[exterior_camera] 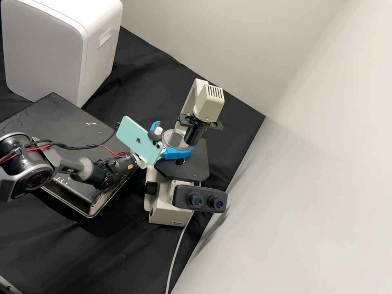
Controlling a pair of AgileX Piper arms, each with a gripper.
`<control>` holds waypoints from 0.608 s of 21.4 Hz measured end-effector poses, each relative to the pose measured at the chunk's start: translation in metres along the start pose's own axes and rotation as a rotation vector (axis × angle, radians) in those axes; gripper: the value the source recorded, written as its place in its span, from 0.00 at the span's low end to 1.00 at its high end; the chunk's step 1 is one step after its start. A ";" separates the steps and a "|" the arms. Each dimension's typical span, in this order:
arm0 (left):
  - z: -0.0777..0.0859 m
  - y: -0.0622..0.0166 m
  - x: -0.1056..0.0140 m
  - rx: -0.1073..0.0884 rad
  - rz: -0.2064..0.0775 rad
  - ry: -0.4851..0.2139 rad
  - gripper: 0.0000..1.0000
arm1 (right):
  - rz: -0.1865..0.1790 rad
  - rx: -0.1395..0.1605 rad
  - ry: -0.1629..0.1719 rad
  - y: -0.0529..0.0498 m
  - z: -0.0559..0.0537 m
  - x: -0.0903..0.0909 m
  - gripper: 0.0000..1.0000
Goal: Place the petri dish on the bench
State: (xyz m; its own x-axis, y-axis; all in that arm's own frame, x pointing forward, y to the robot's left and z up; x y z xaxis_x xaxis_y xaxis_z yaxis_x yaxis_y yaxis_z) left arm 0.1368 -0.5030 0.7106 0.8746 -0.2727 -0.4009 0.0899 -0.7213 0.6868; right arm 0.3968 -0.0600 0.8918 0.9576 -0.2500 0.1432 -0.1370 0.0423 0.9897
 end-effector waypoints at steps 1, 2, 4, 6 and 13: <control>0.000 0.0000 0.000 0.000 0.000 0.000 1.00 | -0.002 0.001 0.002 0.000 0.000 0.000 0.00; 0.000 0.0000 0.000 0.000 0.000 0.000 1.00 | -0.003 0.003 0.003 0.000 0.000 0.000 0.00; 0.000 0.0000 0.000 0.000 0.000 0.000 1.00 | -0.005 -0.001 0.006 0.000 -0.001 0.000 0.00; 0.000 0.0000 0.000 0.000 0.000 0.000 1.00 | -0.006 0.005 0.007 -0.001 -0.001 0.000 0.00; 0.000 0.0000 0.000 0.000 0.000 0.000 1.00 | -0.013 0.010 0.017 -0.001 -0.002 0.000 0.00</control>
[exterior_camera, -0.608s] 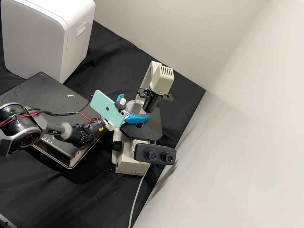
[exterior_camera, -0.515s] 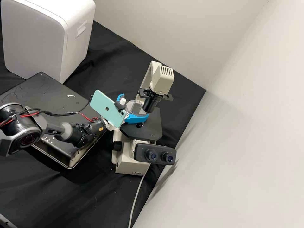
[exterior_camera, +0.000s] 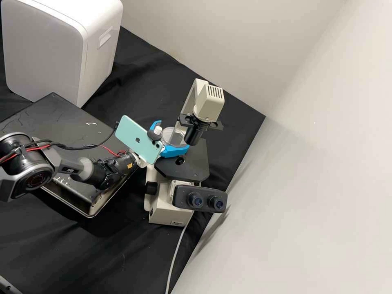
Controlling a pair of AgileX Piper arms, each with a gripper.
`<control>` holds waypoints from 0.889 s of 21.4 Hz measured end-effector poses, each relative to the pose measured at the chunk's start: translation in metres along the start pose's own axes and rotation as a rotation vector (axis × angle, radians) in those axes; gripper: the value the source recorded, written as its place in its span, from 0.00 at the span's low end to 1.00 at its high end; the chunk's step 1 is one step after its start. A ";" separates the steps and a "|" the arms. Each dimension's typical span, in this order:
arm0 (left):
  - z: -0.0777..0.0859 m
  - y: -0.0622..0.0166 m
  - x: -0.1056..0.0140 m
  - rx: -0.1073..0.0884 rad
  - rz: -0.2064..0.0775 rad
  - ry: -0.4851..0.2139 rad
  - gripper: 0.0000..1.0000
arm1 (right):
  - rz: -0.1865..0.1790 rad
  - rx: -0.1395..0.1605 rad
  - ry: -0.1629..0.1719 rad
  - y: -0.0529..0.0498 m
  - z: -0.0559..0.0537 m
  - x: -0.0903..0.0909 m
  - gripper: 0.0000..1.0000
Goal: Place the petri dish on the bench
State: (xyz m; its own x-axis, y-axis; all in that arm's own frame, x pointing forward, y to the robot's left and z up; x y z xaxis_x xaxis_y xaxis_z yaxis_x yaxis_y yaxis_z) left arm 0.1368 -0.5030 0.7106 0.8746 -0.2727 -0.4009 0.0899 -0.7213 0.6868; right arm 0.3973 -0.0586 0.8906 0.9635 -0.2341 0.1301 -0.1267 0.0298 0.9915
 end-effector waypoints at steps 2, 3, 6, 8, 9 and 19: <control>0.000 -0.0001 0.000 0.000 -0.001 0.000 1.00 | 0.002 0.006 0.001 0.000 0.000 0.000 0.00; 0.000 -0.0008 0.000 0.002 -0.004 0.000 1.00 | 0.010 0.026 -0.015 0.000 0.002 0.000 0.00; 0.000 -0.0011 0.000 0.003 -0.006 0.000 1.00 | 0.043 0.072 -0.038 0.003 0.004 0.000 0.00; 0.000 -0.0011 0.000 0.003 -0.006 0.000 1.00 | 0.044 0.073 -0.039 0.003 0.004 0.000 0.00; 0.000 -0.0011 0.000 0.003 -0.006 0.000 1.00 | 0.044 0.073 -0.039 0.003 0.004 0.000 0.00; 0.000 -0.0011 0.000 0.003 -0.006 0.000 1.00 | 0.046 0.083 -0.041 0.004 0.005 0.000 0.00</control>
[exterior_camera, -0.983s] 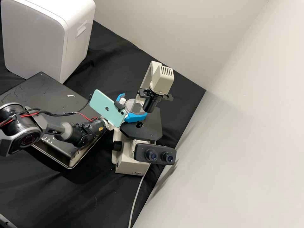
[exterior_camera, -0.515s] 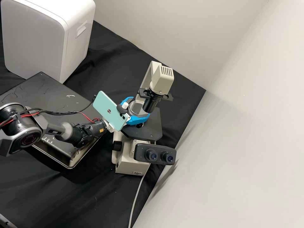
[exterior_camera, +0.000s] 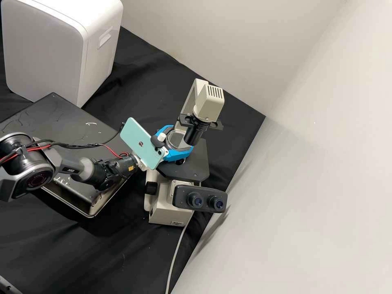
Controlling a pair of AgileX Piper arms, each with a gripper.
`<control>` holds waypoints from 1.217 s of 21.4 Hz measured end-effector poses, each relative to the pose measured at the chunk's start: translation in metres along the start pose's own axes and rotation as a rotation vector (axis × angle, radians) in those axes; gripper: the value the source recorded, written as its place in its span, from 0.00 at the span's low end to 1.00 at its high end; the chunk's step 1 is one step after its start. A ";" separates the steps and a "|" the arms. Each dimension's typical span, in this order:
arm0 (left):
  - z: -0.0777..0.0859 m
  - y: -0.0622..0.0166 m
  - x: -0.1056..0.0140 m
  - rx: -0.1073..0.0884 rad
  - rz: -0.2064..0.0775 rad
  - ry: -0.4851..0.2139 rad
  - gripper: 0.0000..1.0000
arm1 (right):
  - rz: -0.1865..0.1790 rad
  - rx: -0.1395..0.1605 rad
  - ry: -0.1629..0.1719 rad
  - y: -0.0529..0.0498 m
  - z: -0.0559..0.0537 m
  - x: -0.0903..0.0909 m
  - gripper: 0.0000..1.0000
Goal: Place the petri dish on the bench
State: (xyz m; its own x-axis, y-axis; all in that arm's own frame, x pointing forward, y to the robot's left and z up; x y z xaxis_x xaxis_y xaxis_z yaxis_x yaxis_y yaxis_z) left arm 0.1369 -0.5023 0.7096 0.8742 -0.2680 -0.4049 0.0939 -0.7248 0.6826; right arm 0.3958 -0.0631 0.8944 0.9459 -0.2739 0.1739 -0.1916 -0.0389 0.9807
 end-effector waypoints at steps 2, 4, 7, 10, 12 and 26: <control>0.000 0.0000 0.000 0.000 0.000 0.000 1.00 | 0.000 0.000 0.000 0.000 0.000 0.000 0.00; 0.000 0.0000 0.000 0.000 0.000 0.000 1.00 | 0.002 0.000 0.002 0.000 0.000 0.000 0.00; 0.000 0.0000 0.000 0.000 0.000 0.000 1.00 | 0.005 0.000 0.005 0.000 0.000 -0.001 0.00; 0.000 0.0000 0.000 0.000 0.000 0.000 1.00 | 0.016 -0.001 0.015 -0.002 0.003 -0.006 0.00; 0.000 0.0000 0.000 0.000 0.000 0.000 1.00 | 0.020 0.005 0.018 -0.003 0.005 -0.014 0.00; -0.001 0.0002 0.000 -0.012 0.001 0.002 1.00 | -0.012 0.065 0.052 -0.010 -0.004 -0.069 0.00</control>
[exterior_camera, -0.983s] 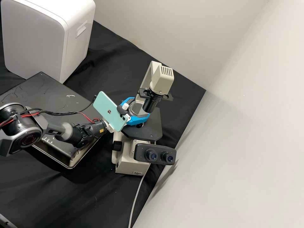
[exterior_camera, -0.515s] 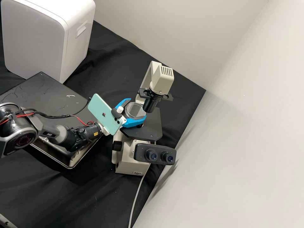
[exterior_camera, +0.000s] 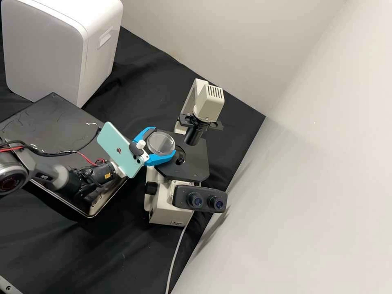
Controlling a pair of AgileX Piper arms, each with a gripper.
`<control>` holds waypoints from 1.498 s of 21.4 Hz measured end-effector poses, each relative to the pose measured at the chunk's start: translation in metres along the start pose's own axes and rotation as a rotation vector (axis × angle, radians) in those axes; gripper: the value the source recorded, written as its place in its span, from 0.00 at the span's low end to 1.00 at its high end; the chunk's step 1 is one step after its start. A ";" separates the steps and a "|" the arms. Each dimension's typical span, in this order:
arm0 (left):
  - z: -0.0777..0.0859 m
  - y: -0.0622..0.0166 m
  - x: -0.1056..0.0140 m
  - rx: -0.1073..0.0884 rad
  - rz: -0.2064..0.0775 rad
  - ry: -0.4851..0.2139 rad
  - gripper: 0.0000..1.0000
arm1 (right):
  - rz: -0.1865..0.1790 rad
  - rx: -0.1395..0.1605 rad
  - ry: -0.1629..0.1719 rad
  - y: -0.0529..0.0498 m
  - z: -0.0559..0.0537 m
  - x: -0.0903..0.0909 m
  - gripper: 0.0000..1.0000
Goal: Place the petri dish on the bench
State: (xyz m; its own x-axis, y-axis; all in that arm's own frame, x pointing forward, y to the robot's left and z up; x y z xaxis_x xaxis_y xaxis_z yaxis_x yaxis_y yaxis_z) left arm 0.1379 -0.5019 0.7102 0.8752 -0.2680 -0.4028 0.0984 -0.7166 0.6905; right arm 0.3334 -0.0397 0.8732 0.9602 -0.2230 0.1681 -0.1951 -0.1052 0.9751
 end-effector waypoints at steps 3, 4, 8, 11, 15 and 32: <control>0.000 0.0000 0.000 0.000 0.000 0.000 1.00 | -0.015 0.004 0.016 -0.004 -0.003 -0.011 0.00; 0.000 0.0000 0.000 0.000 0.000 0.000 1.00 | -0.016 0.009 0.022 -0.005 -0.005 -0.013 0.00; 0.000 0.0000 0.000 0.000 0.000 0.000 1.00 | -0.035 0.024 0.034 -0.009 -0.010 -0.025 0.00; 0.000 0.0000 0.000 0.000 0.000 0.000 1.00 | -0.054 0.032 0.054 -0.014 -0.017 -0.035 0.00; 0.000 0.0000 0.000 0.000 0.000 0.000 1.00 | -0.086 0.043 0.075 -0.020 -0.026 -0.048 0.00; 0.000 0.0000 0.000 0.000 0.000 0.000 1.00 | -0.190 0.035 0.202 -0.044 -0.058 -0.089 0.00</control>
State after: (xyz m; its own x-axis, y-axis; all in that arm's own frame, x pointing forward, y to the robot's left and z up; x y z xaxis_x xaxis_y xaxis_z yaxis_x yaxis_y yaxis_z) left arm 0.1379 -0.5019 0.7102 0.8752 -0.2680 -0.4028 0.0984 -0.7166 0.6905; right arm 0.2675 0.0408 0.8240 0.9999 0.0018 0.0120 -0.0116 -0.1608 0.9869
